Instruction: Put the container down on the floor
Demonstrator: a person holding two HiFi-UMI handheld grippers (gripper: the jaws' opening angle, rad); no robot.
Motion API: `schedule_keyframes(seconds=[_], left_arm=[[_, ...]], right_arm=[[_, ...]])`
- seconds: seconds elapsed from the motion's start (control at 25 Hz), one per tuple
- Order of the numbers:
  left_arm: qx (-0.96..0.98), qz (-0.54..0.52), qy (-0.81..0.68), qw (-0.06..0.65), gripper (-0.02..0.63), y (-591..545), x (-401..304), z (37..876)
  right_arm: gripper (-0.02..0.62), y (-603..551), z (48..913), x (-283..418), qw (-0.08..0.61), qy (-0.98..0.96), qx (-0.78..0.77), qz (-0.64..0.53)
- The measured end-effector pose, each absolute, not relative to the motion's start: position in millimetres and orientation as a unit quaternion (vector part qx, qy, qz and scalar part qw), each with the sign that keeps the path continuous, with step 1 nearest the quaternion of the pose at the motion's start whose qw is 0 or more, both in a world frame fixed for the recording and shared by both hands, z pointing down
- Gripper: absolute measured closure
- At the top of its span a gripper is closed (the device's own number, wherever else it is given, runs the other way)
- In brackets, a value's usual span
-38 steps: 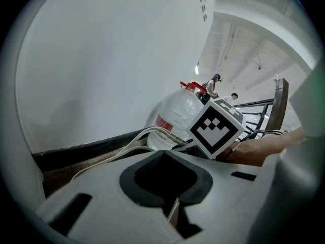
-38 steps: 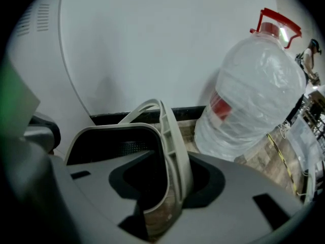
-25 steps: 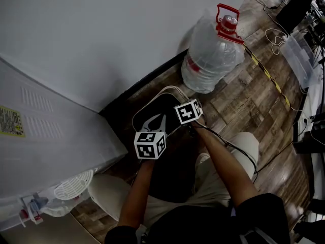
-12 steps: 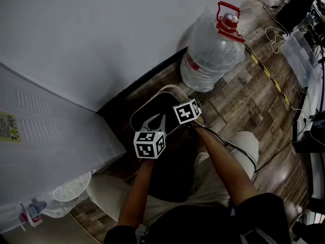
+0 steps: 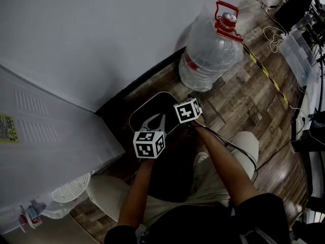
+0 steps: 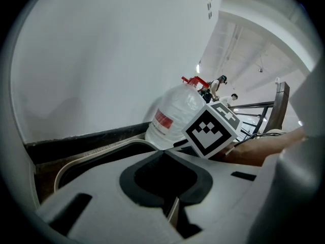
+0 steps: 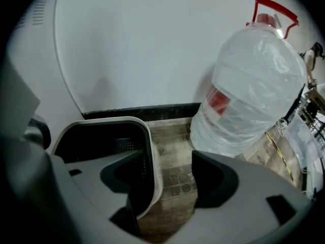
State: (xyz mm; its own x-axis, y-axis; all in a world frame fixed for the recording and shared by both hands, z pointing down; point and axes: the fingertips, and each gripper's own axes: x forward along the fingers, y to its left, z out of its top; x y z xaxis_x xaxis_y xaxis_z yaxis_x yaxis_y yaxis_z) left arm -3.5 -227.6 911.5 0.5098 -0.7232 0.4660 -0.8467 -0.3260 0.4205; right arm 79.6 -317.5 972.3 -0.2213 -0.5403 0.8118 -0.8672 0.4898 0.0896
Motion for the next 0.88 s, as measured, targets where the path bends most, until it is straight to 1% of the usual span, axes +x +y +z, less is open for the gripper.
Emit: schedule_keyframes(seconds=[0.48,0.88], left_arm=[[0.799,0.086,-0.501,0.323,0.589,-229,-22,909],[0.788,0.082,-0.524,0.312,0.589,-230,-43,899]], right_arm=[[0.325,-317,971,70,0.418,-0.762,0.456,0.192],[0.325,-317,969,65,0.409,-0.764,0.455,0.205]])
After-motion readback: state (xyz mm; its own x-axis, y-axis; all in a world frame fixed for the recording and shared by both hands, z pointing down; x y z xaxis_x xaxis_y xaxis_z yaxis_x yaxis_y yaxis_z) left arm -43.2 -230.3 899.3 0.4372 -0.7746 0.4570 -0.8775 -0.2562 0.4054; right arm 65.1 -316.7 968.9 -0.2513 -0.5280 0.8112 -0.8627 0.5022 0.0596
